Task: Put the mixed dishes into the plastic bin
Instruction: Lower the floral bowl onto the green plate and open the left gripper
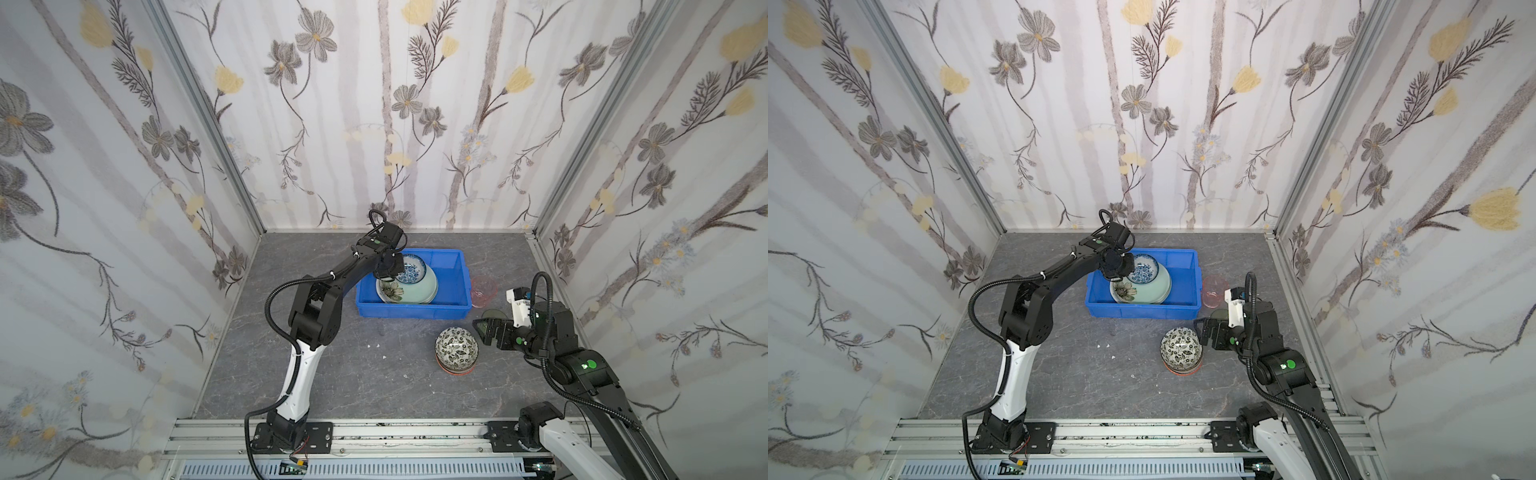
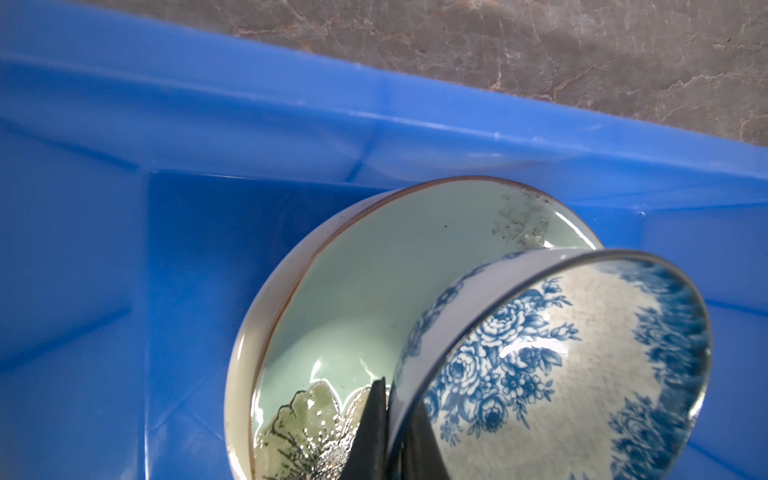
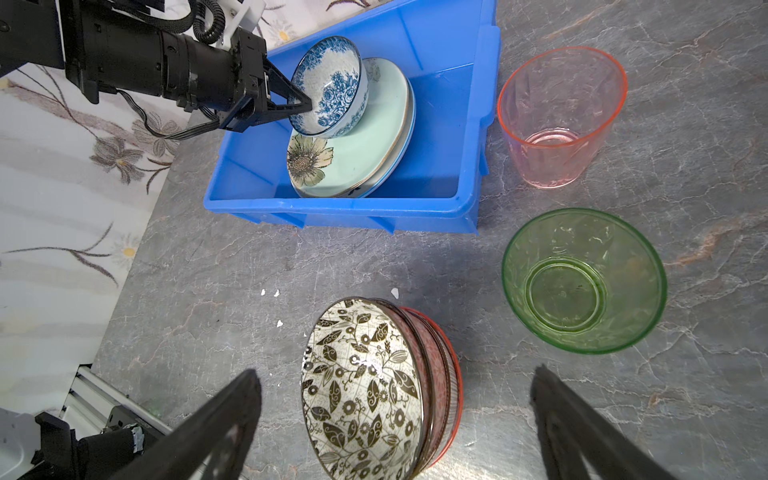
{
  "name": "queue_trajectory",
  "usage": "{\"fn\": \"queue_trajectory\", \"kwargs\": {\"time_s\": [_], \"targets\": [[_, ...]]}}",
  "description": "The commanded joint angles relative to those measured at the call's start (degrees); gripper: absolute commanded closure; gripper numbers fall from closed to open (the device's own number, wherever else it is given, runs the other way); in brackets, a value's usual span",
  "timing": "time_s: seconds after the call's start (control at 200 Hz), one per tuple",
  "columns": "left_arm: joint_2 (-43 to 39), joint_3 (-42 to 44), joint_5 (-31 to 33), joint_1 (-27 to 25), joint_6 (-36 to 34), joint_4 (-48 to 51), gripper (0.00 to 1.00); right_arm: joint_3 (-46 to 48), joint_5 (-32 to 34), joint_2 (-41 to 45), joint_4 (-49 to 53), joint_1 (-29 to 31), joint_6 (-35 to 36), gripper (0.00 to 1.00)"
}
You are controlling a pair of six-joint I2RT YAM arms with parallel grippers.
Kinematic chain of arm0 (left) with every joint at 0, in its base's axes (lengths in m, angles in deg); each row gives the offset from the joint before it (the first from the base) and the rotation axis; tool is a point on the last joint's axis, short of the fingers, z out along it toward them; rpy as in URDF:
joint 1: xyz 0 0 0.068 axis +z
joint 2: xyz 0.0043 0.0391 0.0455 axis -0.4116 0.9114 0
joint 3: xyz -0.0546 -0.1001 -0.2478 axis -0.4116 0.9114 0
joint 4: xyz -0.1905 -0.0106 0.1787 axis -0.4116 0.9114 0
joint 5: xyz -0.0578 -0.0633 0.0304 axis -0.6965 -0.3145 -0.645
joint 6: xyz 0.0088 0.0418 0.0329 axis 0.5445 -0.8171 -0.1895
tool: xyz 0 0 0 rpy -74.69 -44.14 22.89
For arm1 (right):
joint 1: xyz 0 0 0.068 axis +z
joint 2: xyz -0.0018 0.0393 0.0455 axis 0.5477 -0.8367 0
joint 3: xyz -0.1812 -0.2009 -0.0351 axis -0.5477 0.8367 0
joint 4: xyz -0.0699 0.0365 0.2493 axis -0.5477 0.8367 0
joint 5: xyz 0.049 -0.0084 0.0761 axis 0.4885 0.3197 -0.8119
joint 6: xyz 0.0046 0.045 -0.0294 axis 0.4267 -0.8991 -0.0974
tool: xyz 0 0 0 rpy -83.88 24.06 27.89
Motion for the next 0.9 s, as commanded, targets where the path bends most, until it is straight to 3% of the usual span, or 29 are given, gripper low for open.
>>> {"fn": "queue_trajectory", "kwargs": {"time_s": [0.0, 0.11, 0.535, 0.894], "targets": [[0.65, -0.82, 0.05, 0.15, -0.13, -0.67, 0.98, 0.17, -0.66, -0.29, -1.54, -0.13, 0.85, 0.0], [1.2, -1.22, -0.74, 0.25, -0.24, -0.78, 0.92, 0.36, -0.85, -0.39, -1.72, -0.24, 0.86, 0.0], [2.23, -2.58, -2.25, 0.33, -0.32, -0.71, 0.86, 0.58, -1.15, -0.83, -1.9, -0.65, 0.78, 0.0], [0.17, -2.32, -3.36, 0.36, -0.73, -0.74, 0.63, 0.45, -1.55, -1.45, -2.37, -0.74, 0.02, 0.0]]}}
